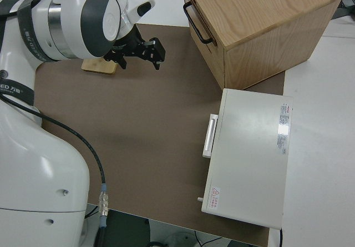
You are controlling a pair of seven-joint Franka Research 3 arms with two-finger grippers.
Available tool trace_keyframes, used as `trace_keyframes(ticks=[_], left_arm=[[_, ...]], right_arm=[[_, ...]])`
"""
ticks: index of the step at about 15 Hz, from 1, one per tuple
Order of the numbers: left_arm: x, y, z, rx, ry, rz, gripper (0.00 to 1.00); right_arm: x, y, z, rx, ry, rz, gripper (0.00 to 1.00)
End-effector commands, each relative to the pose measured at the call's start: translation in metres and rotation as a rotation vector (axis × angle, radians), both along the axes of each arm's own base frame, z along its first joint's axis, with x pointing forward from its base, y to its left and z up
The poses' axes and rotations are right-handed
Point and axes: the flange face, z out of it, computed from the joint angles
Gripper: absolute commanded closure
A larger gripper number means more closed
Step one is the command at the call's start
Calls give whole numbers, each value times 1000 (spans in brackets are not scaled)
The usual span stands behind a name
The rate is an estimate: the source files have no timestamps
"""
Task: Pick gray plate from table and place it on lower plate rack with left arm
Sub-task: 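Close the left gripper on the gray plate's rim, then lift the gray plate with the left gripper and tilt it upright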
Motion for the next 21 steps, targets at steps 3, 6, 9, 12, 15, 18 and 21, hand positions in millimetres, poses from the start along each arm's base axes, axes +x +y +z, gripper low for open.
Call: trace_keyframes(ticks=[3, 6, 9, 12, 15, 18, 21], left_arm=[[-3, -3, -3, 9, -10, -18, 1000], [-1, -3, 1, 9, -10, -23, 1000], [3, -2, 7, 10, -16, -26, 1000], [8, -1, 23, 20, 2, -29, 1000], [15, -1, 50, 37, 32, -18, 1000], [17, 0, 82, 48, 43, -9, 1000], [14, 9, 115, 42, 78, 0, 1000]], right_arm=[[1, -2, 3, -2, 5, -15, 17], [1, -2, 3, -2, 5, -15, 17], [1, -2, 3, -2, 5, -15, 17], [1, -2, 3, -2, 5, -15, 17], [1, -2, 3, -1, 4, -15, 17], [1, -2, 3, -2, 5, -15, 17], [1, -2, 3, -1, 4, -15, 17]])
